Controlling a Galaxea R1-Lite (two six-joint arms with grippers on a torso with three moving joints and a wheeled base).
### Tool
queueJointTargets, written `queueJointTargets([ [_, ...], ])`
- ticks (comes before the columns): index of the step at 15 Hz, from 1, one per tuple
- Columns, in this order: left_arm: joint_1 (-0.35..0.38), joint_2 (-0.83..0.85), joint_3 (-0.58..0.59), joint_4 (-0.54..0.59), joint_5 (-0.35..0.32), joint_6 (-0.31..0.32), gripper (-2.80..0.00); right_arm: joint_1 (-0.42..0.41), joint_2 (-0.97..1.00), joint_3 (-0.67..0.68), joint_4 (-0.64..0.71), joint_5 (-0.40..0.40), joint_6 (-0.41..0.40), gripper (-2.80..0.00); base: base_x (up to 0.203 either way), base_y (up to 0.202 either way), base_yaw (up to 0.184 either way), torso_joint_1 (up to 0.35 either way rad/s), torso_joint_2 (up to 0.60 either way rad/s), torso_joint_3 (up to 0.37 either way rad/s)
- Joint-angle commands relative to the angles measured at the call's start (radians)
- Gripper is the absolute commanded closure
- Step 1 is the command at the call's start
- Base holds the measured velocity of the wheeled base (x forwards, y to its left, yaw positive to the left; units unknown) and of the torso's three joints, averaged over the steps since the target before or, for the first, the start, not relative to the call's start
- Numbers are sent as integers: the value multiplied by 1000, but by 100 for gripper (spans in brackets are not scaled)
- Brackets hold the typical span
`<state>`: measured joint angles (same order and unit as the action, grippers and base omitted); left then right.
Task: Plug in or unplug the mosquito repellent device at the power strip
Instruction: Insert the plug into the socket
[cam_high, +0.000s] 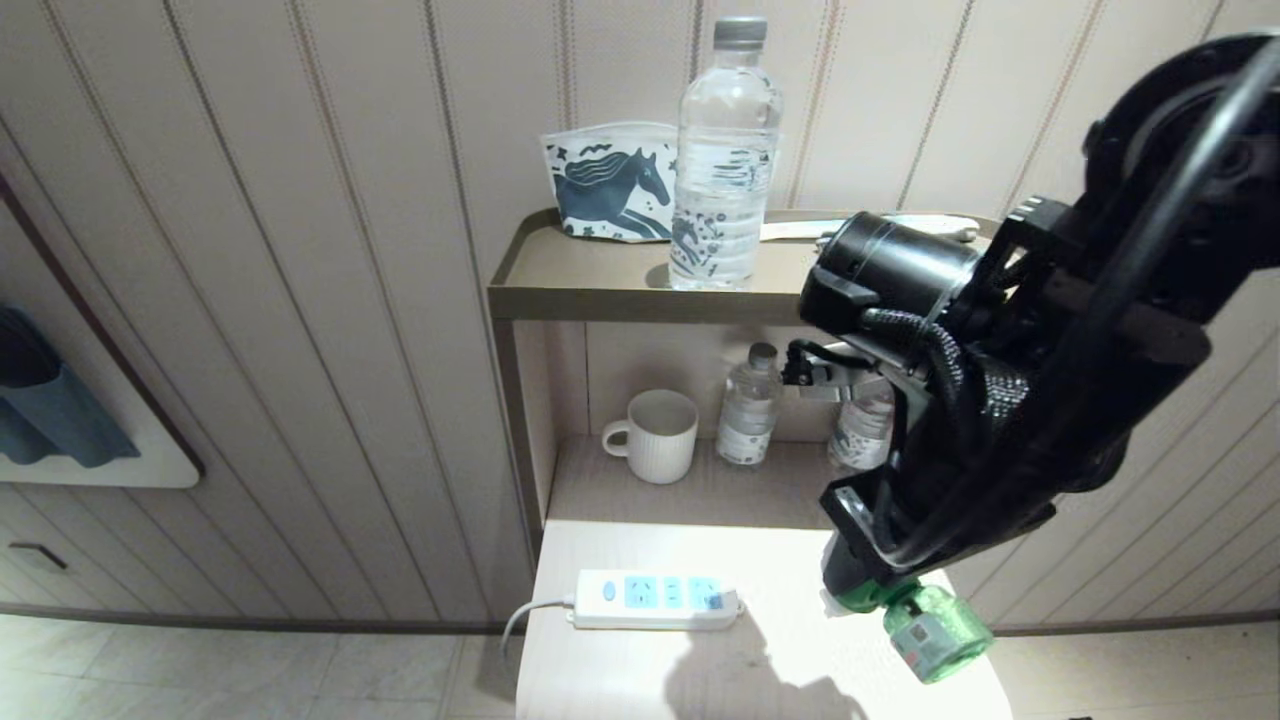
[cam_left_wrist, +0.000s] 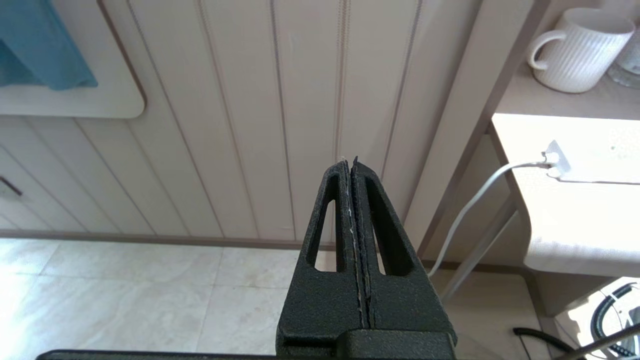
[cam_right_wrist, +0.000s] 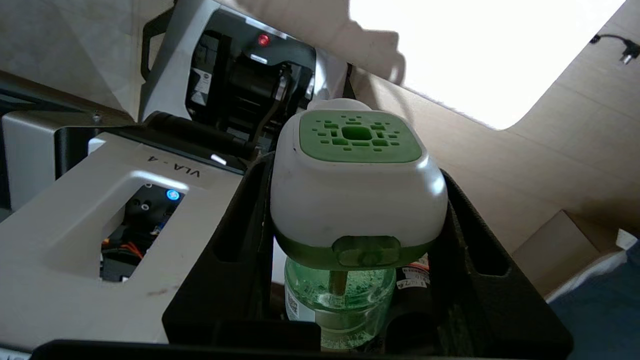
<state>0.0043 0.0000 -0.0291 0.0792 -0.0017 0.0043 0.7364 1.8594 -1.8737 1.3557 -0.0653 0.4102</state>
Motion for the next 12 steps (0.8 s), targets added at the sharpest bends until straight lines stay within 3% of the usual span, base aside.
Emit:
queueJointTargets([
  [1, 0, 0, 0, 1, 0, -1, 0, 3, 83, 3, 0, 1, 8, 0, 0, 0, 0, 43, -84, -45],
  [6, 0, 0, 0, 1, 0, -1, 0, 8, 250, -77, -64, 5, 10, 0, 0, 0, 0, 9, -14, -9],
  [12, 0, 0, 0, 1, 0, -1, 0, 9, 335, -81, -131, 1, -20, 0, 0, 0, 0, 0, 0, 0],
])
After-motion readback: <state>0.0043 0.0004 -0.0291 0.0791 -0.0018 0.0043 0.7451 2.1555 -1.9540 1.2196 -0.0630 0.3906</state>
